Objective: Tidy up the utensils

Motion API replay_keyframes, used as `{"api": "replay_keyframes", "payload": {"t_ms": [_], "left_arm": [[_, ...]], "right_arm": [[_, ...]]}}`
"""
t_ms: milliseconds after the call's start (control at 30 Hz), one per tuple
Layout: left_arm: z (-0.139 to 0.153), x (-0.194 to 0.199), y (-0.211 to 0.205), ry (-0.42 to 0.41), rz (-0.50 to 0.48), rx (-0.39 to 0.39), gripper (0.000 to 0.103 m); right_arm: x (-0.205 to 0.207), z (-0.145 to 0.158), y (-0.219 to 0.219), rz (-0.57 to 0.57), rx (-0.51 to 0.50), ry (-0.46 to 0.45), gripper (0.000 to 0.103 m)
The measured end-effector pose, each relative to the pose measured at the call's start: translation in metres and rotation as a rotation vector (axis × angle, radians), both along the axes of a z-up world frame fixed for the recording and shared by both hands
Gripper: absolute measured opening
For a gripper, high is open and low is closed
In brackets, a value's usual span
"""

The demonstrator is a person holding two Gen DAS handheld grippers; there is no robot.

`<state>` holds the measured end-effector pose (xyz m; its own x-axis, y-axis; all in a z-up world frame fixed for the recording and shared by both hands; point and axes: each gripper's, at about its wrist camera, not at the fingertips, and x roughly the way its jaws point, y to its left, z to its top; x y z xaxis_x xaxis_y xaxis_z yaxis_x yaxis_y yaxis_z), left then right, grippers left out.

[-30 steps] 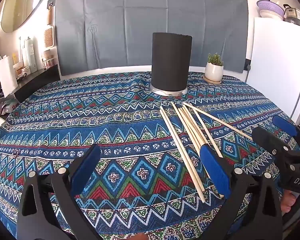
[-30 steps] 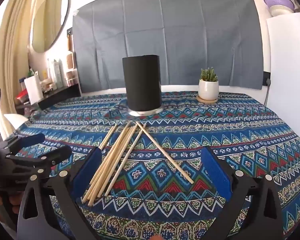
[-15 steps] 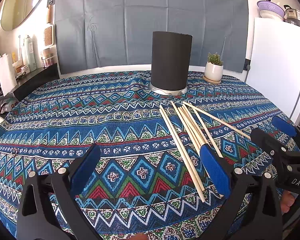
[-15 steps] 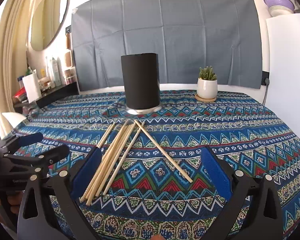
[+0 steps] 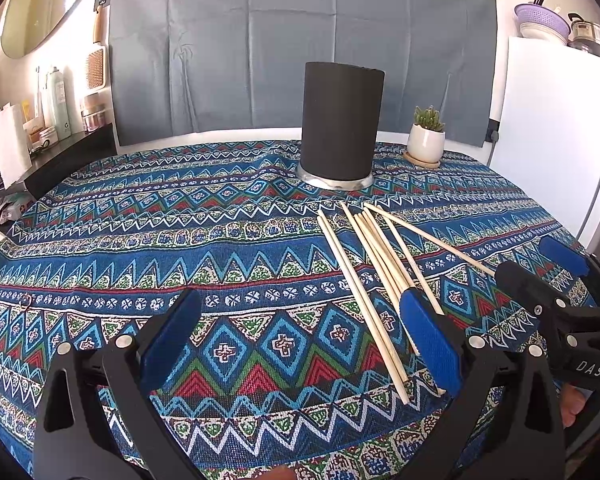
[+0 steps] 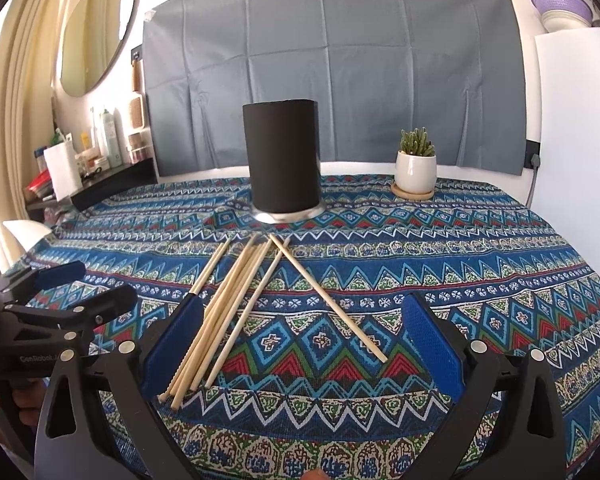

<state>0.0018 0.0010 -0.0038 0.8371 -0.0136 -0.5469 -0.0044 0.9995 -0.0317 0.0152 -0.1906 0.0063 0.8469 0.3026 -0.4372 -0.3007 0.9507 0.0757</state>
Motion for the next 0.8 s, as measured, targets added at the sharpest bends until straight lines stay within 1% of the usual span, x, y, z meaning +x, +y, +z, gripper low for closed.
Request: {"api": "replay_keyframes", "payload": {"t_ms": [400,633,800], "left_arm": [[-0.0029,0.0043,0.001,0.025,0.011,-0.007,0.097],[-0.0032,0.003,0.0072,0.019,0.011,-0.043,0.097],[-0.0026,0.0015,0.0048,0.015,0.014,-0.022,0.097]], "right_arm": [[0.0002,-0.0004,-0.0005,-0.003,0.004,0.008,0.095],[-0.0002,-0.0004,-0.0002,-0.019,-0.004,0.006,0.095],[-0.0002,-0.0006,-0.0001,-0.025,-0.006,0.01,0.095]]}}
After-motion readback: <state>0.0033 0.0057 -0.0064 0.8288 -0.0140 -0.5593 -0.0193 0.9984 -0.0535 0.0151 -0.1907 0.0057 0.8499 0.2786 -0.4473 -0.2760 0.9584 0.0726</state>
